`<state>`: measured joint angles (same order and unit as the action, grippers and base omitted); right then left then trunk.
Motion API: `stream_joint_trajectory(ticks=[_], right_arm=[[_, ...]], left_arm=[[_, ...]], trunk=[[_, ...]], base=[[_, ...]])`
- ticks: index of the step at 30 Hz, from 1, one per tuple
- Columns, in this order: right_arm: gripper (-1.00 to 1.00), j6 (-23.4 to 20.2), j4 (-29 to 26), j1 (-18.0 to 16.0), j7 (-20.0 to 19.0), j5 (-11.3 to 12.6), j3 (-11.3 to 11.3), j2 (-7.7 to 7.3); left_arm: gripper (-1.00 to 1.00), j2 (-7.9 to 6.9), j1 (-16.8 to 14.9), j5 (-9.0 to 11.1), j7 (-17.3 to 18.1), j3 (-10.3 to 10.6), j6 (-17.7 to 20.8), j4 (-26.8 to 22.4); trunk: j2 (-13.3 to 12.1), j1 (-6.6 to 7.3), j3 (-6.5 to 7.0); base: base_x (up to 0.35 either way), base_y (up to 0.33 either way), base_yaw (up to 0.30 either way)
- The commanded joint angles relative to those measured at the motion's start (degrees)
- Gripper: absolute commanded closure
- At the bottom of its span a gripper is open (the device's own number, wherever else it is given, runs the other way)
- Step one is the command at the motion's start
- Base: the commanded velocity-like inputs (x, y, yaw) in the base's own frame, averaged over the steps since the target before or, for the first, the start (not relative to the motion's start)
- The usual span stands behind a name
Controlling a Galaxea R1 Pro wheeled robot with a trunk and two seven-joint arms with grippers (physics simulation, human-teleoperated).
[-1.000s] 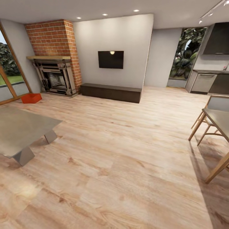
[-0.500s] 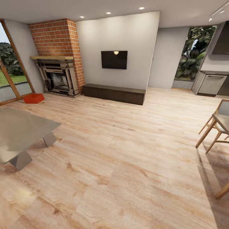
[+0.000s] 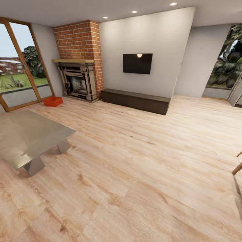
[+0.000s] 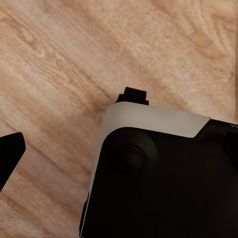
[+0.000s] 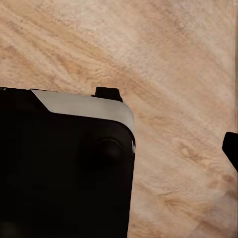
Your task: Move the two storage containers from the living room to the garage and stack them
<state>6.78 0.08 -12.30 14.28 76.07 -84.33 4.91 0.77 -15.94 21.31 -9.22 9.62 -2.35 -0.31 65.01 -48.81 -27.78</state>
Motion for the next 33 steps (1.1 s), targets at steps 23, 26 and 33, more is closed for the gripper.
stream_joint_trajectory(ticks=[23, 26, 33], right_arm=[[-1.00, 0.16, 0.01, -0.01, 0.14, 0.57, -0.48, 0.01], [-1.00, 0.16, 0.01, -0.01, 0.14, 0.57, -0.48, 0.01], [-1.00, 0.16, 0.01, -0.01, 0.14, 0.58, -0.48, 0.01]], left_arm=[[-1.00, 0.02, -0.03, 0.49, -0.18, 0.49, -0.18, 0.12], [-1.00, 0.02, -0.05, 0.49, -0.18, 0.49, -0.16, 0.11], [-1.00, 0.02, -0.05, 0.49, -0.18, 0.49, -0.18, 0.09]], trunk=[[0.03, -0.03, -0.05], [0.03, -0.03, -0.05], [0.03, -0.03, -0.05]], base=[[0.322, -0.092, 0.122], [0.322, -0.093, 0.000], [0.322, -0.093, 0.000]])
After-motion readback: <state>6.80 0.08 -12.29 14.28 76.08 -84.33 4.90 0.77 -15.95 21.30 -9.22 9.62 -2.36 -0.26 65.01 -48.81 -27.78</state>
